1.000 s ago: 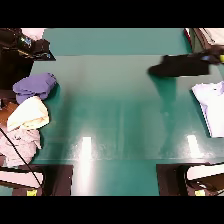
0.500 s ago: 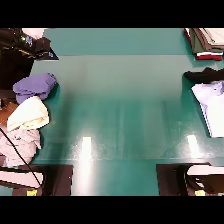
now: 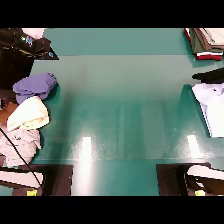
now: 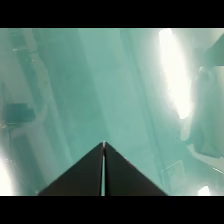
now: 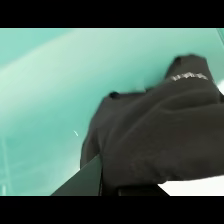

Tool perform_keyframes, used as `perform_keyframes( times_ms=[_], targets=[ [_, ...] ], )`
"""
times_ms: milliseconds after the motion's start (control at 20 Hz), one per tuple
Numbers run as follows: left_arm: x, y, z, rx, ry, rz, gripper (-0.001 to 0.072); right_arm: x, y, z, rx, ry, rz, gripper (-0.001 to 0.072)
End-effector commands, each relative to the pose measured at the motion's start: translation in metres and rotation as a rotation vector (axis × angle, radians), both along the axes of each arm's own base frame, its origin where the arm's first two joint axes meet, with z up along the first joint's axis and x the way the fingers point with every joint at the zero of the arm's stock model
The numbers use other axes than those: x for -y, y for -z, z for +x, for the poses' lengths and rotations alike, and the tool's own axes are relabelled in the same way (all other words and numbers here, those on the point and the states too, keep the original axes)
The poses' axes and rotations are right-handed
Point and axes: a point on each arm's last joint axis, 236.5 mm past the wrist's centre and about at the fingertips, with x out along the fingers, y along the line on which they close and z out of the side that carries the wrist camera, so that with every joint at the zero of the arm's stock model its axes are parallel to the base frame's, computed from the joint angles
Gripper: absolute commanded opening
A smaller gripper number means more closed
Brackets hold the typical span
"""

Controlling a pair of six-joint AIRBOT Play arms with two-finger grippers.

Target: Fold the shirts.

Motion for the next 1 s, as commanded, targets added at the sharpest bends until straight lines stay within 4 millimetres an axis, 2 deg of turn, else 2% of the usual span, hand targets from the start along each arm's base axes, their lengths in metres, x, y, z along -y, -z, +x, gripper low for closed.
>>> perform_keyframes(
  times_ms=[0,250,300,350,400,500,600,700,800,900,950],
  targets=[
    [0.000,0.000,0.000,0.019,0.028,0.014,0.0023,0.010,0.023,-0.046,-0.208,0.114,-0.001,0.0016],
    [0.000,0.000,0.000,0.021,0.033,0.016,0.0023,0.024,0.074,-0.116,-0.551,0.249,0.019,0.0031],
    [0.000,0.000,-0.001,0.019,0.033,0.017,0.0023,0.023,0.086,-0.128,-0.615,0.257,0.031,0.0228],
    [0.000,0.000,-0.001,0.019,0.034,0.016,0.0023,0.021,0.097,-0.138,-0.667,0.259,0.046,0.0483],
    [0.000,0.000,-0.001,0.019,0.034,0.016,0.0023,0.019,0.108,-0.148,-0.719,0.264,0.060,0.0576],
    [0.000,0.000,-0.001,0.019,0.033,0.016,0.0023,0.017,0.122,-0.165,-0.803,0.274,0.074,0.0575],
    [0.000,0.000,0.000,0.022,0.032,0.016,0.0023,0.014,0.127,-0.166,-0.813,0.271,0.089,0.0574],
    [0.000,-0.001,0.002,0.029,0.027,0.014,0.0023,0.003,0.126,-0.152,-0.761,0.265,0.142,0.0574],
    [0.000,-0.001,0.001,0.026,0.029,0.014,0.0023,-0.023,0.122,-0.125,-0.676,0.181,0.224,0.0573],
    [0.000,-0.002,0.003,0.036,0.024,0.013,0.0023,-0.053,0.109,-0.099,-0.580,0.088,0.258,0.0570],
    [0.000,-0.003,0.005,0.044,0.019,0.011,0.0023,-0.067,0.099,-0.085,-0.526,0.045,0.251,0.0536]
  ],
)
